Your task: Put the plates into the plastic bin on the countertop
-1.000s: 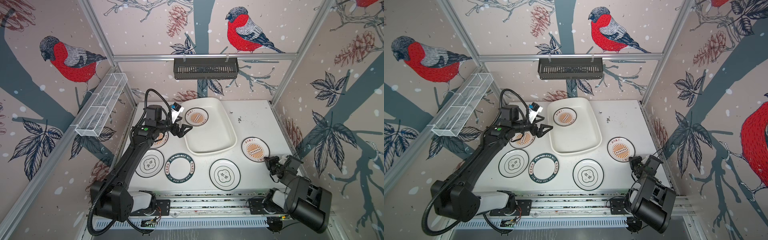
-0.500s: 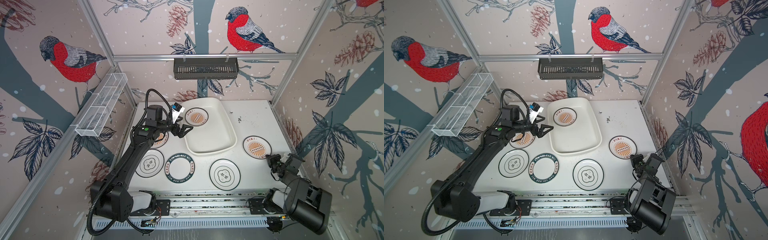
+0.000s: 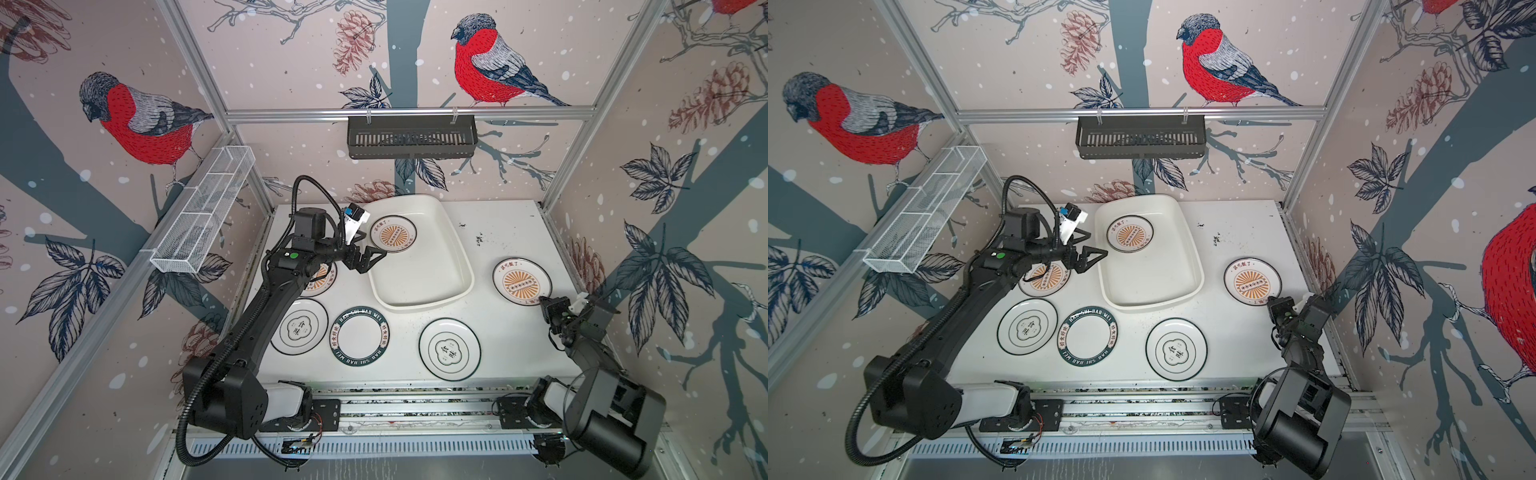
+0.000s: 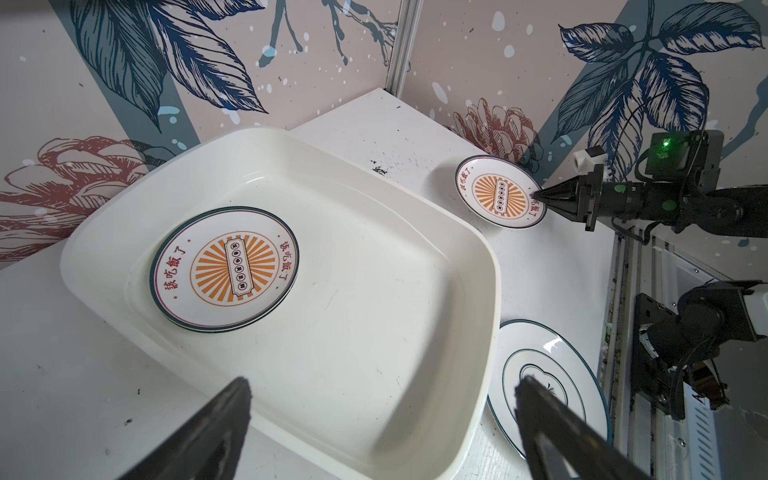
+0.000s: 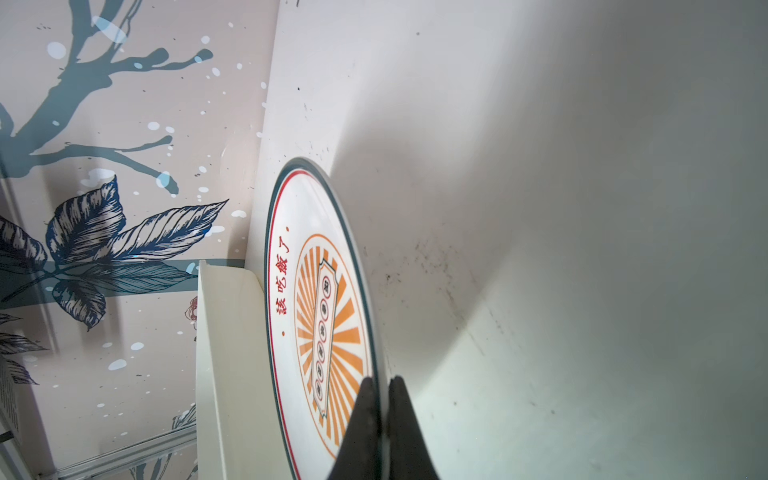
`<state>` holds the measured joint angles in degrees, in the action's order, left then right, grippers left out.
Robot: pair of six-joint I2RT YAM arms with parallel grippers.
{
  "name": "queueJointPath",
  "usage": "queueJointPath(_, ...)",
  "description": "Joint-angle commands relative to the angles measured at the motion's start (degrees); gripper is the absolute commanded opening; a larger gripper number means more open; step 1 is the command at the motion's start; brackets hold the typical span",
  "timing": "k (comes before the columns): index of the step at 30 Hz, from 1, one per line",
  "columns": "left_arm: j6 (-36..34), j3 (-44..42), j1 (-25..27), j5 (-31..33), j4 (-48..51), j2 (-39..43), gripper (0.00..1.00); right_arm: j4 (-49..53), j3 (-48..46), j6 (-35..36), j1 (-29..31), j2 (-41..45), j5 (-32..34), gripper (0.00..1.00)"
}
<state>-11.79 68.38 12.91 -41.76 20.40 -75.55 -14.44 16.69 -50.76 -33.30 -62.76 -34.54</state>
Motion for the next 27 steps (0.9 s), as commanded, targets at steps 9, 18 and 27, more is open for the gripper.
queueJointPath(9, 0.19, 0.48, 0.1, -0.11, -0.23, 0.44, 0.98, 3.91, 7.22, 0.05, 0.26, 1.05, -1.67, 0.05)
queueJointPath(18, 0.28, 0.83, 0.09, 0.19, -0.29, 0.49, 0.98, 7.83, 13.98, 1.19, 3.31, 0.5, -0.01, 0.05)
queueJointPath(27, 0.06, 0.78, 0.09, 0.49, -0.04, 0.67, 0.98, 9.56, 21.34, 0.56, 11.0, -1.65, 3.19, 0.05)
